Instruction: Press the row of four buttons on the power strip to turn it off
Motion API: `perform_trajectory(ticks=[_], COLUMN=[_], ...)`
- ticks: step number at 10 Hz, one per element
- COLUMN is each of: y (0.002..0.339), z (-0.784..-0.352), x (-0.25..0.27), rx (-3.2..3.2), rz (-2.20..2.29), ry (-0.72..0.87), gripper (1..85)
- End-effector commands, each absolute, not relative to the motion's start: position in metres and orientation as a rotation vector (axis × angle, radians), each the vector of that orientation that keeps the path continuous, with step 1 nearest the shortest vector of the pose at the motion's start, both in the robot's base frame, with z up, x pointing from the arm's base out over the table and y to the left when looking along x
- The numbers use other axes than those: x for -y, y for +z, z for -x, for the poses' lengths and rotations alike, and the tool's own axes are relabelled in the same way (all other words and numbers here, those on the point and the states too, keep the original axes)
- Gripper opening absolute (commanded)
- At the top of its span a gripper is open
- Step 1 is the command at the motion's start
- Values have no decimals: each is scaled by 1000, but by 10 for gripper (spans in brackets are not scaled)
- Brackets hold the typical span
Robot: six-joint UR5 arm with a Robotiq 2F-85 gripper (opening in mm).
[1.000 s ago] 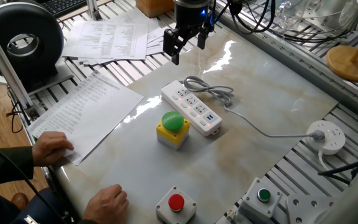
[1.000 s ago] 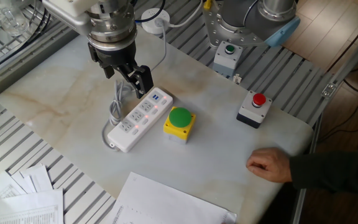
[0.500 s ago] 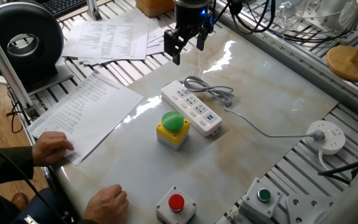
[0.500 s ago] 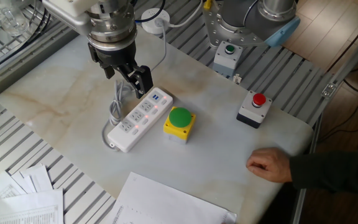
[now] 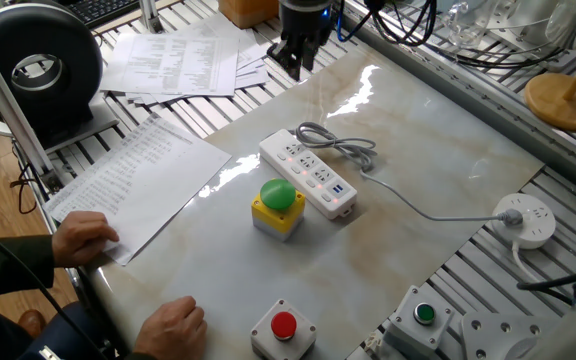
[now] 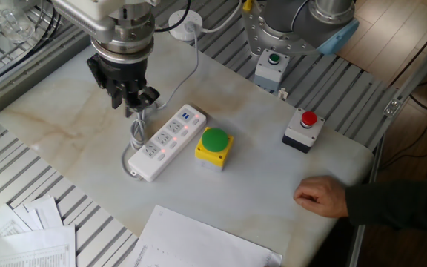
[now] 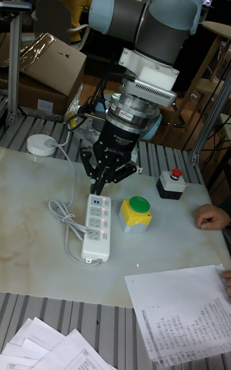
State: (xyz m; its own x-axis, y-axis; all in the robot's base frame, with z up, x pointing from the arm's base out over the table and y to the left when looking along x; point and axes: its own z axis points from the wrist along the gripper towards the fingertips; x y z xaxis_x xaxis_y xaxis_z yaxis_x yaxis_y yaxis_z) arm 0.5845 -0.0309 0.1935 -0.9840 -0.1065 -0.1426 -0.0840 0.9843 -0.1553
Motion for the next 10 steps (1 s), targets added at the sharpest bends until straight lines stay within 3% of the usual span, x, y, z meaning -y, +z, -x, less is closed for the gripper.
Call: perform_trajectory(ticks=[1, 3, 6, 10], y=[183, 177, 163, 177], z=[-570, -571, -563, -568], x=[10, -11, -6, 13], rx=[-3026, -3014, -2991, -3014], rz=[123, 43, 50, 115], ry=[-82, 54, 14, -63], gripper=[10, 10, 10, 10])
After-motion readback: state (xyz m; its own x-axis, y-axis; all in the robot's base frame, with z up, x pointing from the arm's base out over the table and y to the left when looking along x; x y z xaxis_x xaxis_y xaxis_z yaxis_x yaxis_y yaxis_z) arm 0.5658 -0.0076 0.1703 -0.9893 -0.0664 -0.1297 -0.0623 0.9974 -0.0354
